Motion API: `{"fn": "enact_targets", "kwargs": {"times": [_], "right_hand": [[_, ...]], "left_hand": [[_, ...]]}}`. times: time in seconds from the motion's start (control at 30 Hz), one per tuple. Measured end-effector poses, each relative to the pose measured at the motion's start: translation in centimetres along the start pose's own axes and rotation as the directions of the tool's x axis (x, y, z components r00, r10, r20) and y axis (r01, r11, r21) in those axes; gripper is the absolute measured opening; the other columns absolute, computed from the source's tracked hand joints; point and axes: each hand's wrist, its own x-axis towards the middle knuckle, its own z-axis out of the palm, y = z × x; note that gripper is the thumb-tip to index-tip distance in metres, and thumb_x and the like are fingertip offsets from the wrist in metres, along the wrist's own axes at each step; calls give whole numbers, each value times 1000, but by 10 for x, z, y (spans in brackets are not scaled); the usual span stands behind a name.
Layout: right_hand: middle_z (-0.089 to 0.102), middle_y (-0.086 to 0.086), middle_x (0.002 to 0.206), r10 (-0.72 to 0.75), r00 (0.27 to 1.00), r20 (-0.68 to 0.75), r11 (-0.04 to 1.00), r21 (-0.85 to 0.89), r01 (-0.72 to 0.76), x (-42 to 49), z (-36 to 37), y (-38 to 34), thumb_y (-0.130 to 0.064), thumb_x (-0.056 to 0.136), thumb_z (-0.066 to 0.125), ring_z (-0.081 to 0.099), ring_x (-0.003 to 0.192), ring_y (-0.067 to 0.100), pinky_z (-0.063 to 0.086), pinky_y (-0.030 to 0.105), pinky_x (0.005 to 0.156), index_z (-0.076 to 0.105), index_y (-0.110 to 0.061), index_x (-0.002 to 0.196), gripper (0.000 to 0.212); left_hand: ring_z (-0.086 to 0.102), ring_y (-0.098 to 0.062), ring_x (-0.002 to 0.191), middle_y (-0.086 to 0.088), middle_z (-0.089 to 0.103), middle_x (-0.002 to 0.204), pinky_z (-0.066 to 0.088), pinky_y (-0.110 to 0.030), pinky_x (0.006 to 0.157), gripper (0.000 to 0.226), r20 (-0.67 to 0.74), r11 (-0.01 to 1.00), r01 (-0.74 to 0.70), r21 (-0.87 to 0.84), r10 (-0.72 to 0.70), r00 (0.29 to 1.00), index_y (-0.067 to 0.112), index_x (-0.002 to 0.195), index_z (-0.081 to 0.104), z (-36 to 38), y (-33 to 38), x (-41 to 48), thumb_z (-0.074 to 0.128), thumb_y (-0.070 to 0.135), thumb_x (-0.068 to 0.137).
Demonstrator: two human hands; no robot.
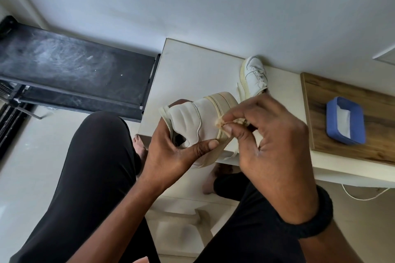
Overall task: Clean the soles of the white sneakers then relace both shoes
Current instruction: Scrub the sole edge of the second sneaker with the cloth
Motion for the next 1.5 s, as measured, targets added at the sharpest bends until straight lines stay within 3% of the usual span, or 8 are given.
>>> {"fn": "enact_targets", "kwargs": {"times": [0.23, 0.4, 0.63, 0.77, 0.97, 1.13, 1.4, 1.5], "right_hand": [[66, -4, 92, 19, 999, -28, 999, -28, -19, 9, -10, 17, -7, 82, 81, 61, 79, 5, 50, 10, 72, 76, -13, 89, 10], [67, -3, 93, 31, 999, -14, 999, -17, -31, 13, -13, 22, -8, 82, 81, 63, 82, 6, 50, 9, 73, 77, -13, 89, 9], [66, -6, 89, -51, 991, 124, 994, 98, 39, 6, -11, 8, -4, 83, 79, 62, 81, 2, 47, 6, 72, 77, -14, 88, 12], [67, -6, 90, 6, 997, 76, 997, 81, -12, 15, -13, 22, -8, 82, 81, 65, 81, 8, 55, 23, 69, 77, -16, 89, 11], [66, -10, 89, 74, 994, 78, 995, 67, -79, 23, -14, 33, -12, 84, 80, 64, 79, 5, 50, 10, 67, 77, -18, 88, 8], [66, -11, 91, -24, 984, 176, 987, 160, -5, 16, -26, 27, -10, 84, 78, 66, 86, 11, 53, 20, 71, 77, -18, 89, 9], [66, -15, 92, -5, 991, 133, 987, 159, -16, 15, -41, 32, -20, 83, 71, 67, 89, 10, 53, 16, 73, 76, -22, 88, 7], [66, -14, 92, 52, 995, 85, 986, 153, -64, 17, -39, 34, -18, 85, 71, 67, 89, 9, 55, 19, 71, 74, -25, 88, 8]], "left_hand": [[67, -9, 118, 17, 68, 121, 54, -18, 91, 69, 18, 998, -55, 30, 55, 998, 35, 126, 55, 3, 1, -2, 92, 33, 67], [65, 2, 112, 30, 65, 115, 52, -11, 86, 65, 41, 990, -120, 77, 117, 992, 31, 123, 55, 3, 1, -3, 90, 20, 70], [68, -10, 104, 11, 67, 111, 55, -19, 83, 60, 56, 982, -164, 93, 160, 986, 23, 121, 57, 2, -1, 0, 91, 21, 71], [68, -4, 105, 19, 67, 112, 54, -14, 80, 62, 52, 977, -176, 119, 171, 984, 30, 121, 56, 3, 0, -3, 91, 25, 69], [65, 4, 104, 26, 64, 115, 49, -6, 78, 65, 83, 950, -255, 179, 243, 966, 25, 120, 55, 7, 2, -5, 92, 39, 69], [65, -21, 121, 1, 65, 131, 58, -31, 88, 76, 86, 874, -349, 339, 341, 936, 19, 131, 54, 3, -12, -5, 94, 42, 71], [61, -26, 128, -6, 63, 135, 52, -52, 98, 66, 158, 686, -563, 460, 561, 813, 14, 129, 52, 8, -12, -9, 89, 16, 74], [60, -23, 131, -4, 62, 137, 52, -54, 98, 57, 165, 682, -567, 461, 562, 810, 15, 129, 52, 8, -10, -11, 78, 22, 78]]}}
